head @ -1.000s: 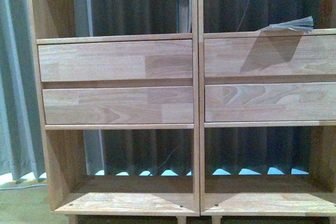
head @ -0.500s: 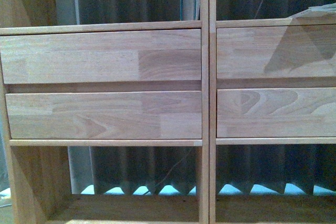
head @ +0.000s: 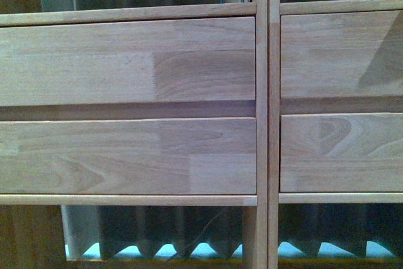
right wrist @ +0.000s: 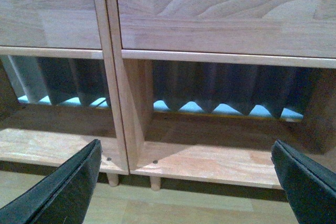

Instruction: Organize books on shelf

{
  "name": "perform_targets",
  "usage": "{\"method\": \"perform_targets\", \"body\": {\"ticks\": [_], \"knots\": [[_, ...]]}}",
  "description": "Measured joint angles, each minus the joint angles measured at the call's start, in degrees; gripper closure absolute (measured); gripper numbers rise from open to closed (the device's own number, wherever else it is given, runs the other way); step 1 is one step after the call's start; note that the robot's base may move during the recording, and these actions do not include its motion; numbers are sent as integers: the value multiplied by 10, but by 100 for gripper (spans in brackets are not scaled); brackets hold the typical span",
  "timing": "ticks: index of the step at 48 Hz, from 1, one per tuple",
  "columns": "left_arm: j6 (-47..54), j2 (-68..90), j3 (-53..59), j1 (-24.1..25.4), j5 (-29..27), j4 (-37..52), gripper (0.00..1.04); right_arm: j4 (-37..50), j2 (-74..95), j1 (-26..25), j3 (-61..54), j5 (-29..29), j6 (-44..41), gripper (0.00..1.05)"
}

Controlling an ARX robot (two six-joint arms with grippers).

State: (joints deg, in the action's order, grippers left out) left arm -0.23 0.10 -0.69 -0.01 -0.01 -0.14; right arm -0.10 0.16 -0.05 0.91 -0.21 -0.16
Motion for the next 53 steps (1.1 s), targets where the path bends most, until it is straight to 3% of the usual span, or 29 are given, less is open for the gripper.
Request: {"method": "perform_targets", "body": {"ticks": [53], "knots": [[0, 0, 0, 0, 0, 0, 7, 0, 0, 0, 0, 0, 0, 7]]}}
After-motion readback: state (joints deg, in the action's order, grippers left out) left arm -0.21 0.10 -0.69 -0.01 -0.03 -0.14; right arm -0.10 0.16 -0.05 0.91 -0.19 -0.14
